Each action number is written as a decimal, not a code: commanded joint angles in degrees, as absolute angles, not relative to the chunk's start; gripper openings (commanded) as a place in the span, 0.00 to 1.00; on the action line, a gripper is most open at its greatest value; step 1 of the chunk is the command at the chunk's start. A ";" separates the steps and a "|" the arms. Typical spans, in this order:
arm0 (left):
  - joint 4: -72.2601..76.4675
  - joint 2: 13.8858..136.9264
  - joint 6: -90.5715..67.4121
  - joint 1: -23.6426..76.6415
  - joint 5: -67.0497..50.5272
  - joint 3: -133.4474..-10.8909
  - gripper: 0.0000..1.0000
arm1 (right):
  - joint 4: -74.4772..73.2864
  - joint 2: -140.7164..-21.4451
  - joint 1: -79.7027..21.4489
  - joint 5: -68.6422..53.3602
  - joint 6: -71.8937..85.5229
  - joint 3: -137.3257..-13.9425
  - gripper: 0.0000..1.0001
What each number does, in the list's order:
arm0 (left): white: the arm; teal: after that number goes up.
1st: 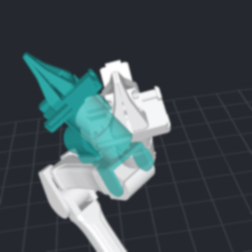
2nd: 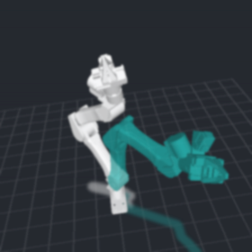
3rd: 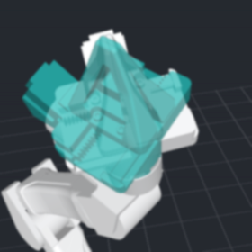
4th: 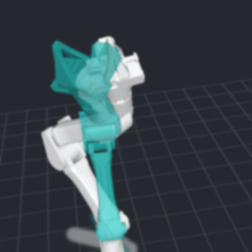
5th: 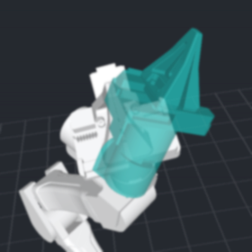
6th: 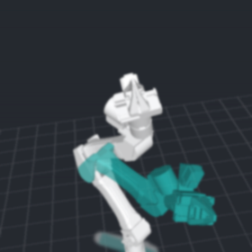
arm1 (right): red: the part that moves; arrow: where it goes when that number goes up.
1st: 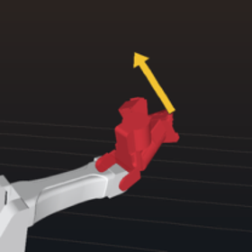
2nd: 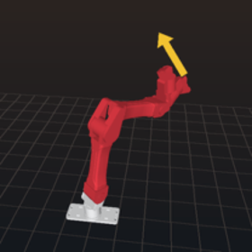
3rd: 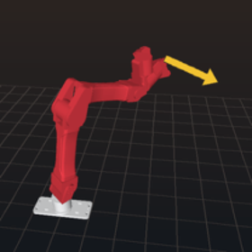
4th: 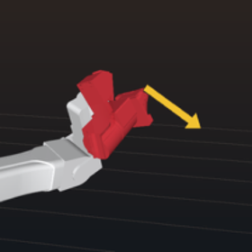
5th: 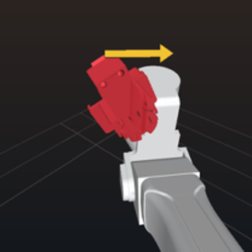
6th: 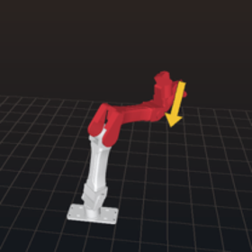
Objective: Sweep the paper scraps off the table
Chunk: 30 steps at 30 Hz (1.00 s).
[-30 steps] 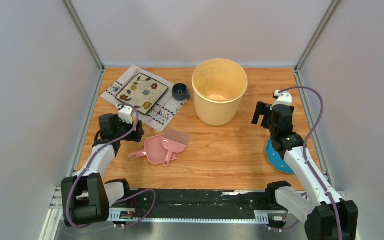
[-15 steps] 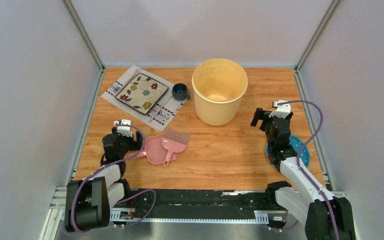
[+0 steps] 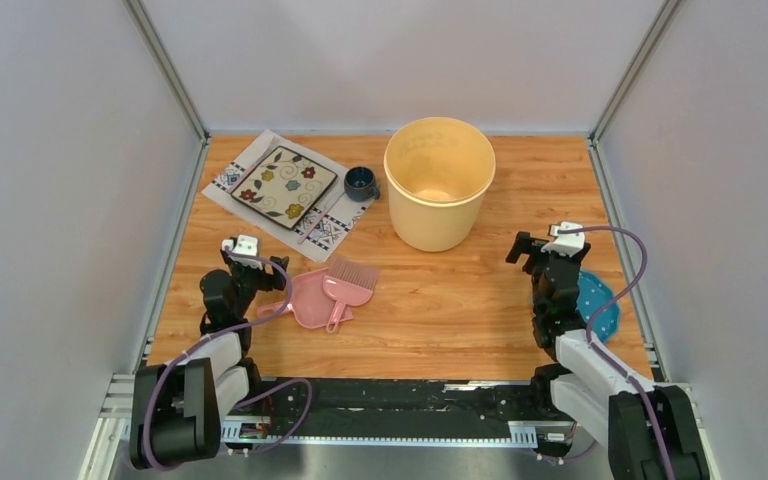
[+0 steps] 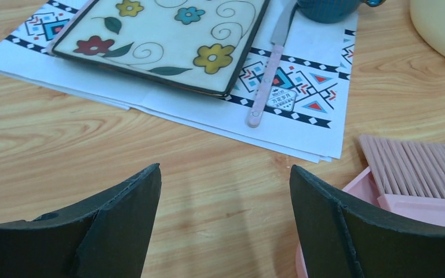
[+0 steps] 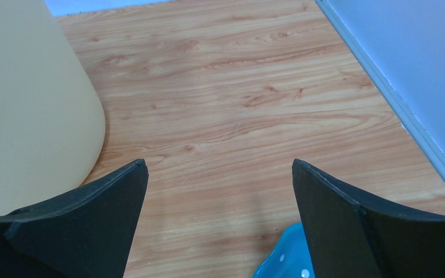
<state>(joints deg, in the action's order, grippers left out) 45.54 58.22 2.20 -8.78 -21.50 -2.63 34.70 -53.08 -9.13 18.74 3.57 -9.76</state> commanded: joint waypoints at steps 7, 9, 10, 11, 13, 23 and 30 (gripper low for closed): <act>55.30 64.07 0.26 -9.14 -22.24 8.62 0.88 | 51.85 -63.01 -8.79 21.01 0.27 -8.00 1.00; 55.02 64.60 0.26 -9.14 -21.19 7.74 0.88 | 55.35 -65.65 -8.79 20.39 0.26 -7.48 1.00; 54.93 64.60 0.26 -9.14 -21.18 7.65 0.88 | 56.59 -66.35 -8.79 20.30 0.18 -7.21 1.00; 54.93 64.60 0.26 -9.14 -21.09 7.73 0.88 | 57.73 -68.10 -8.70 19.95 -1.30 -6.95 1.00; 54.84 64.60 0.26 -8.97 -20.83 7.73 0.88 | 60.64 -70.13 -8.70 19.07 -1.84 -6.94 1.00; 66.18 72.41 5.27 1.85 -6.77 10.73 0.89 | 61.87 -76.55 -8.70 17.93 -2.55 -9.05 1.00; 68.99 73.65 5.19 1.85 -7.03 11.25 0.89 | 56.44 -76.90 -7.12 16.88 -0.97 -11.94 1.00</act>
